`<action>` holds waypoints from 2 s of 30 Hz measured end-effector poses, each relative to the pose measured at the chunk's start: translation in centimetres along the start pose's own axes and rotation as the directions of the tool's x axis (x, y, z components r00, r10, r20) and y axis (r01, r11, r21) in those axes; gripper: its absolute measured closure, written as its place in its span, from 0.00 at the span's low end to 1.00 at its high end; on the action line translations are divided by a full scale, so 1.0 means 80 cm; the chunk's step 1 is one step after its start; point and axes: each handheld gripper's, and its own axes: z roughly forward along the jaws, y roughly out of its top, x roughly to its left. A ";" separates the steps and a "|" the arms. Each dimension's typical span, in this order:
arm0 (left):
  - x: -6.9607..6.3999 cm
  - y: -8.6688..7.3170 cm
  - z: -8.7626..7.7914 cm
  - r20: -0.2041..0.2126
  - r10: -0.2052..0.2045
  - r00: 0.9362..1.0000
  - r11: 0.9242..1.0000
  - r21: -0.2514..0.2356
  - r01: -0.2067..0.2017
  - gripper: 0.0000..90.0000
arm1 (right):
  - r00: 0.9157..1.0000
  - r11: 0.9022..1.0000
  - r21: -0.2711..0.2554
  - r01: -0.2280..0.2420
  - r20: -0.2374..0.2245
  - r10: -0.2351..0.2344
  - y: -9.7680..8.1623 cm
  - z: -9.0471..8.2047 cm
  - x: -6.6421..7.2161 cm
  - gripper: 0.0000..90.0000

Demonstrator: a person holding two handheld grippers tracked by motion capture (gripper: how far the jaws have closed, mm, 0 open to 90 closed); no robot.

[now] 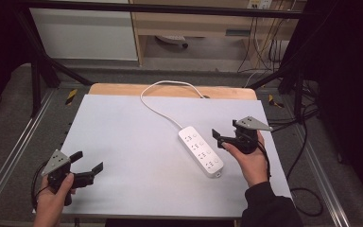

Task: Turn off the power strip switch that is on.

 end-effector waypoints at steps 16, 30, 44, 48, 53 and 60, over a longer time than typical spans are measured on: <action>0.000 0.000 0.000 0.001 0.000 1.000 1.000 -0.002 0.000 0.06 | 0.997 0.999 -0.037 -0.007 -0.078 0.004 0.004 0.014 0.002 0.64; 0.000 0.000 0.000 0.002 0.001 1.000 1.000 0.000 -0.001 0.06 | 0.993 0.999 -0.030 -0.013 -0.120 0.010 0.002 0.031 0.013 0.93; 0.001 0.000 0.000 0.003 0.002 1.000 1.000 0.002 -0.003 0.06 | 0.993 0.999 0.034 -0.003 -0.120 0.007 -0.008 0.054 0.025 1.00; 0.001 0.000 0.000 0.003 0.003 1.000 1.000 0.004 -0.003 0.06 | 0.994 0.998 0.058 0.008 -0.109 -0.001 -0.016 0.063 0.029 1.00; 0.001 0.000 0.000 0.004 0.003 1.000 1.000 0.005 -0.003 0.06 | 0.995 0.995 0.099 0.003 -0.104 0.008 -0.027 0.073 0.032 1.00; 0.001 0.000 0.001 0.003 0.007 1.000 1.000 0.007 -0.007 0.06 | 0.995 0.991 0.132 -0.007 -0.101 0.020 -0.038 0.080 0.033 1.00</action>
